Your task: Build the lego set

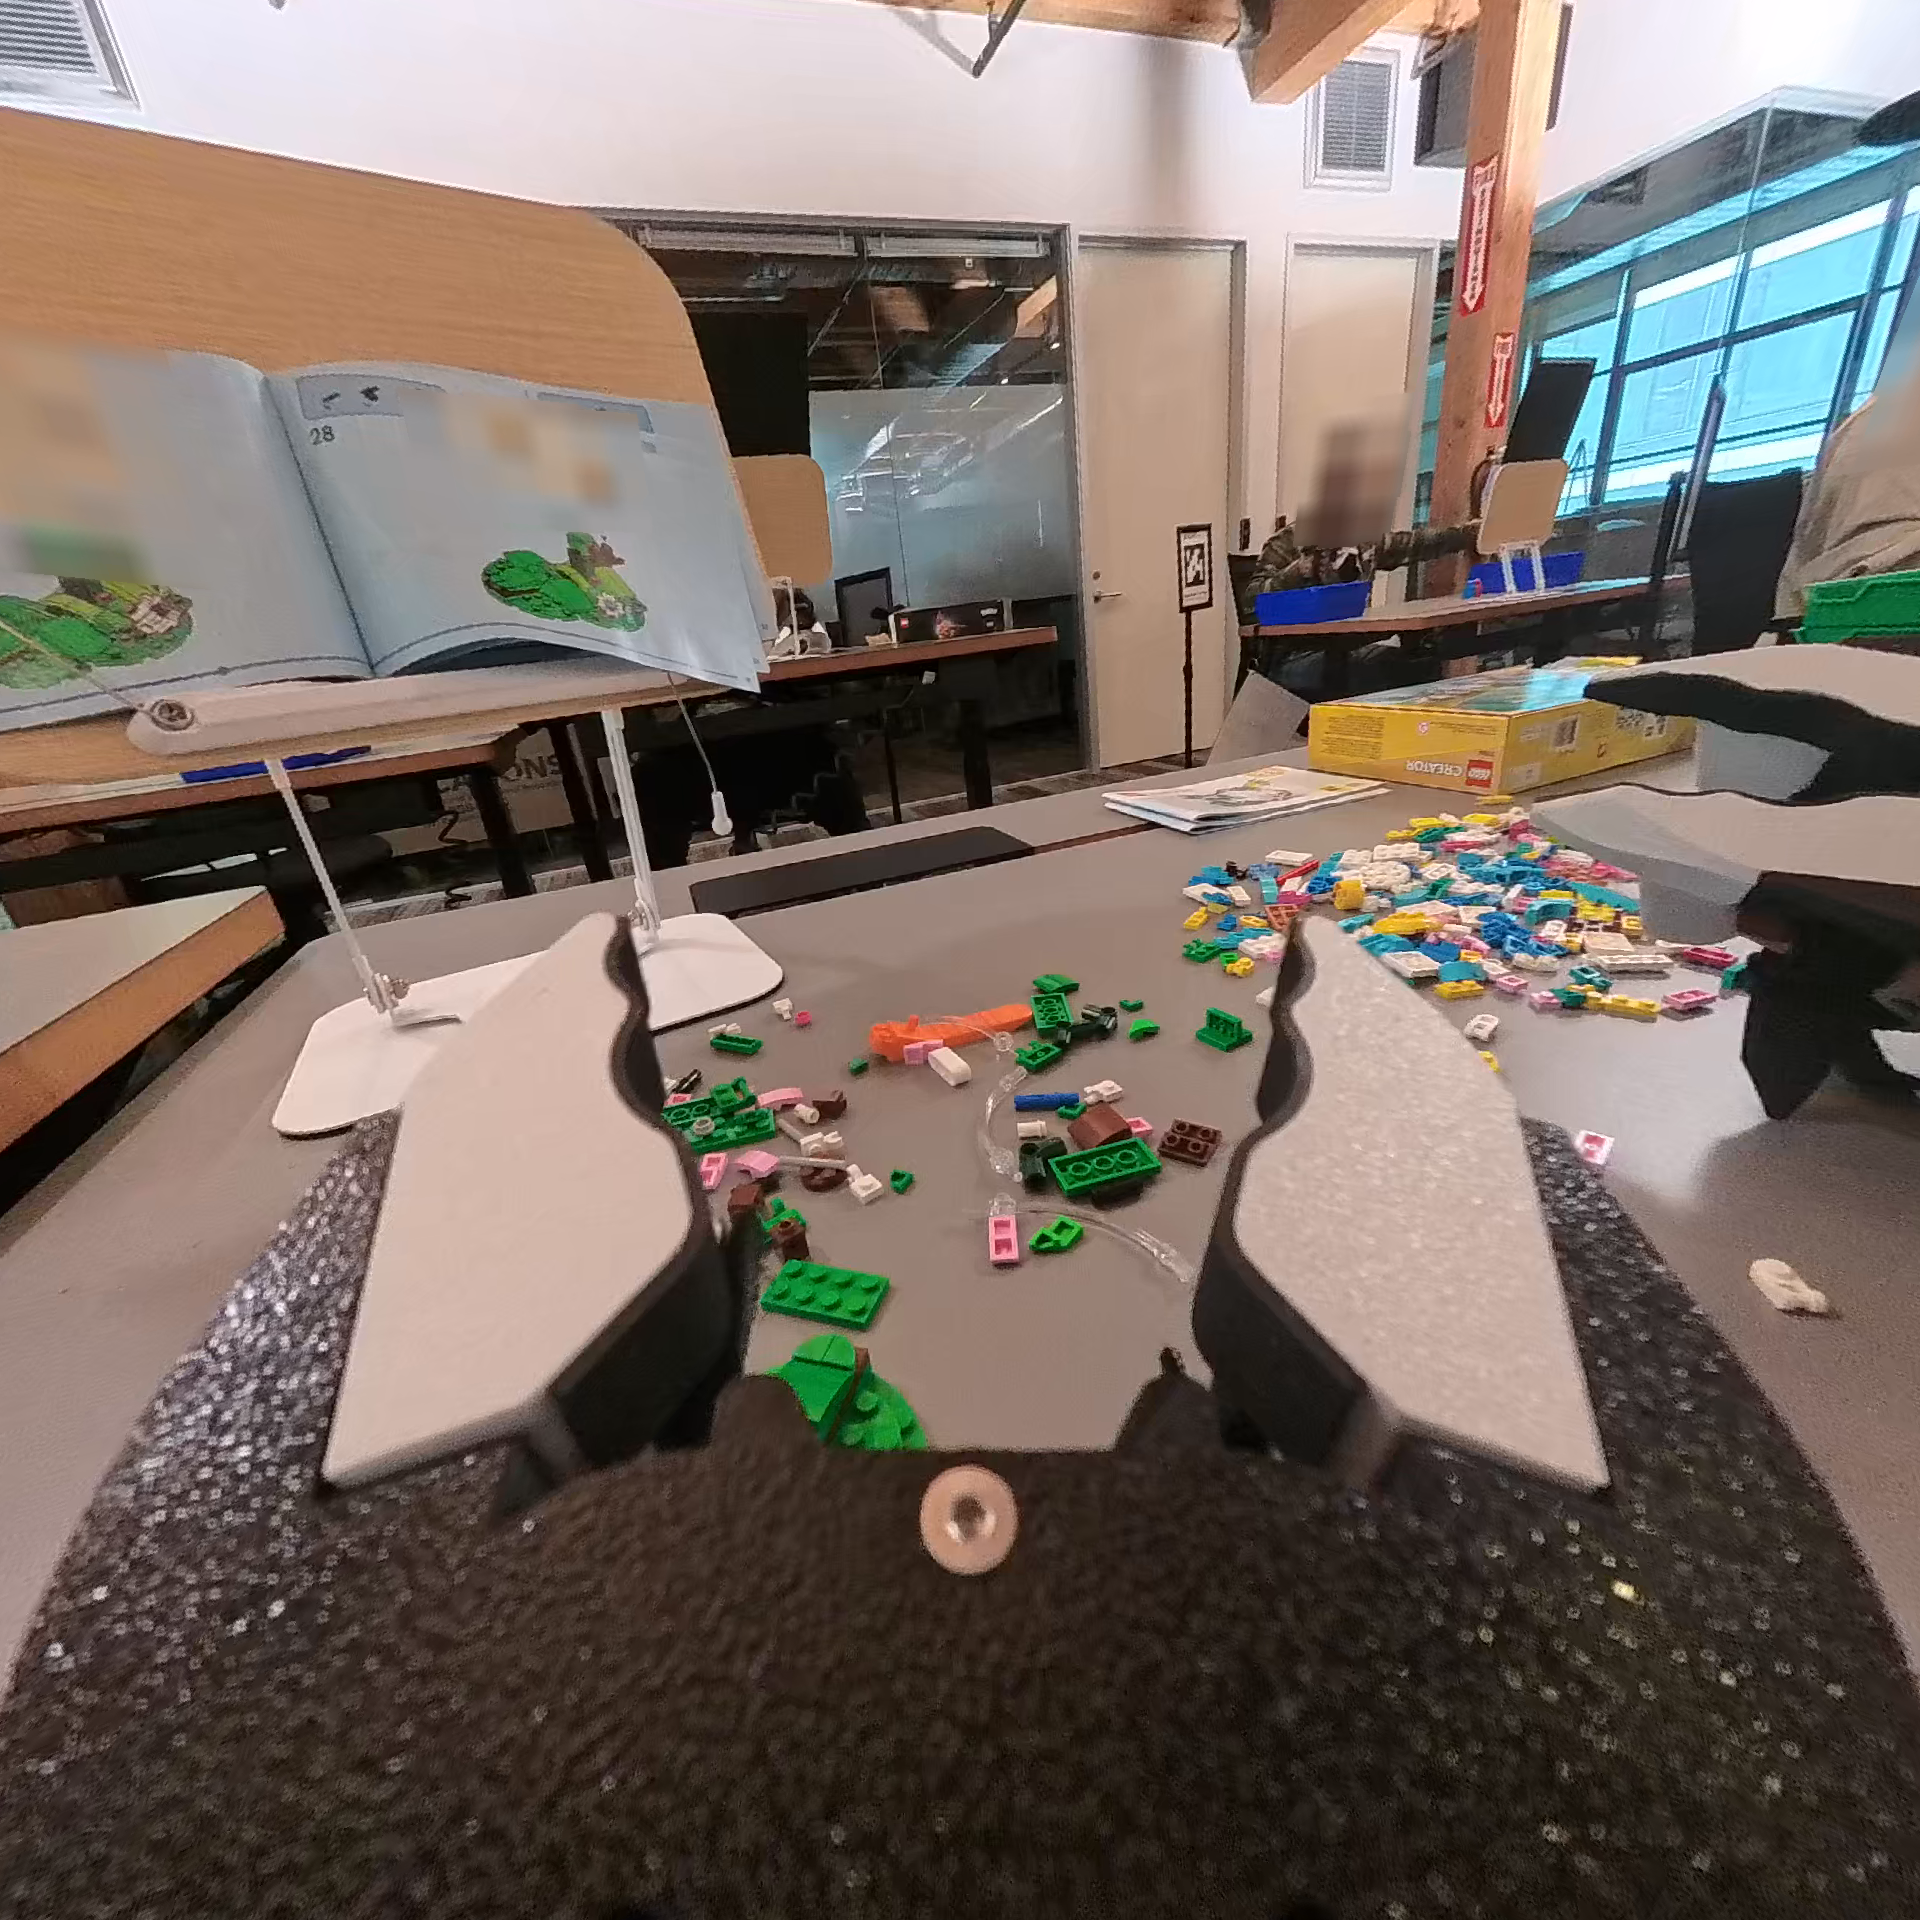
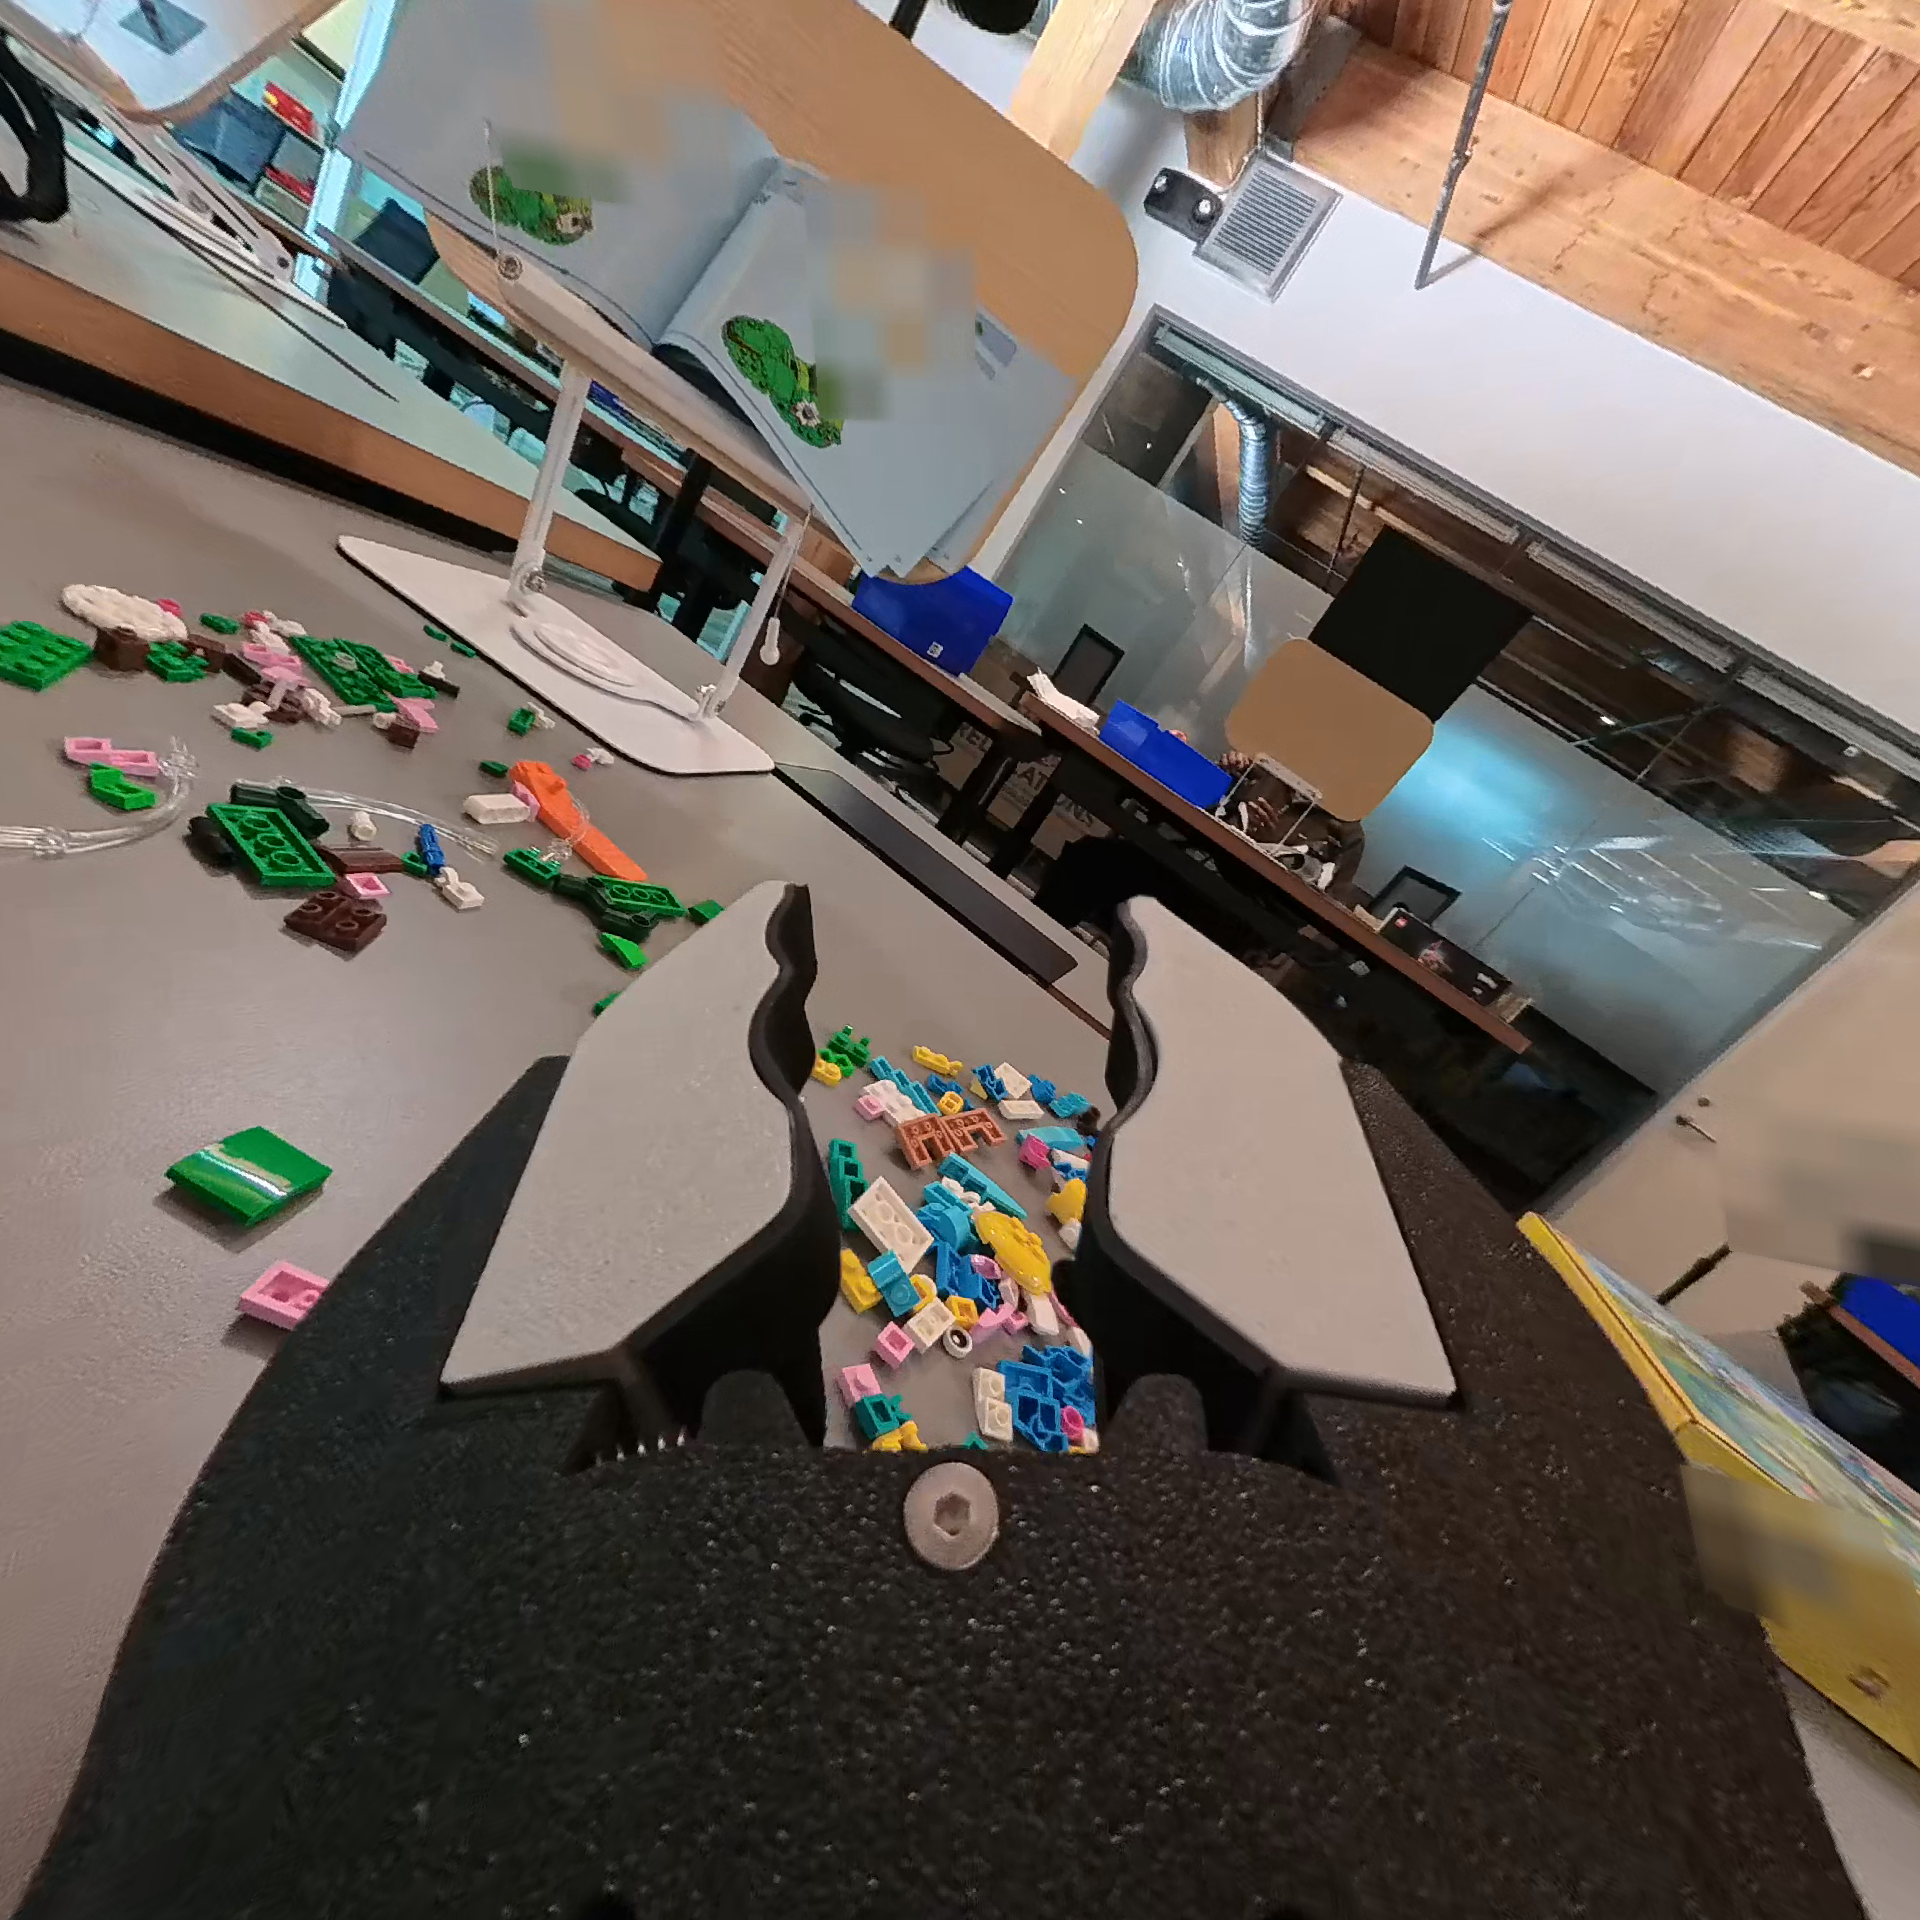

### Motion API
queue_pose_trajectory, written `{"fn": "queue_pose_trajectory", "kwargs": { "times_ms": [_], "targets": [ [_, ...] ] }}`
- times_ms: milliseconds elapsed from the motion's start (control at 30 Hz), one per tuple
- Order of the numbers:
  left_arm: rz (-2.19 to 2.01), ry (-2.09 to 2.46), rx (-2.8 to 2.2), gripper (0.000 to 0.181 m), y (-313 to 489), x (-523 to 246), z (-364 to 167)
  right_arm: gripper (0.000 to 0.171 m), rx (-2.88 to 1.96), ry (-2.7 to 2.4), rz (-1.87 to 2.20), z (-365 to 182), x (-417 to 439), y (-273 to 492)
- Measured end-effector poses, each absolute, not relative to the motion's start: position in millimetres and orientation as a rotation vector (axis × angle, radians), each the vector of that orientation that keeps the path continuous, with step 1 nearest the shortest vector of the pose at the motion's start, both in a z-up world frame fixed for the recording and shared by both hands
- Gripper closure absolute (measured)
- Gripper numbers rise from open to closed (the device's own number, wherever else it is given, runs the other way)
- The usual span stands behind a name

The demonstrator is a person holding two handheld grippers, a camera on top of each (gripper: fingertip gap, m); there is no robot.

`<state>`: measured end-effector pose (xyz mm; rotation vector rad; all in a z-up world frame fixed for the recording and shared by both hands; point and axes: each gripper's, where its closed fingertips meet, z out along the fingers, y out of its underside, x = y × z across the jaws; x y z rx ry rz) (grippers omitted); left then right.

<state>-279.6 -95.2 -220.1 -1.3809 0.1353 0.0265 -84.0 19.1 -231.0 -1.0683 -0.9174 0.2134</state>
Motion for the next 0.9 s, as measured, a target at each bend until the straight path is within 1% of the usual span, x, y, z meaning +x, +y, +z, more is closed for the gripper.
{"fn": "queue_pose_trajectory", "kwargs": {
  "times_ms": [367, 533, 700, 900],
  "targets": [
    [-0.143, 0.093, -1.336, 0.067, -106, -277, -213, 0.119, -1.049, -0.944, 0.210, -232, -86, 14],
    [-0.140, 0.043, -1.323, 0.068, -108, -286, -211, 0.119, -1.068, -0.922, 0.189, -232, -82, 18],
    [-0.099, -0.009, -1.334, 0.068, -106, -296, -213, 0.117, -1.096, -0.725, 0.141, -216, -50, 33],
    [-0.042, -0.070, -1.314, 0.069, -110, -309, -211, 0.116, -1.163, -0.514, 0.206, -210, -12, 46]
  ]
}}
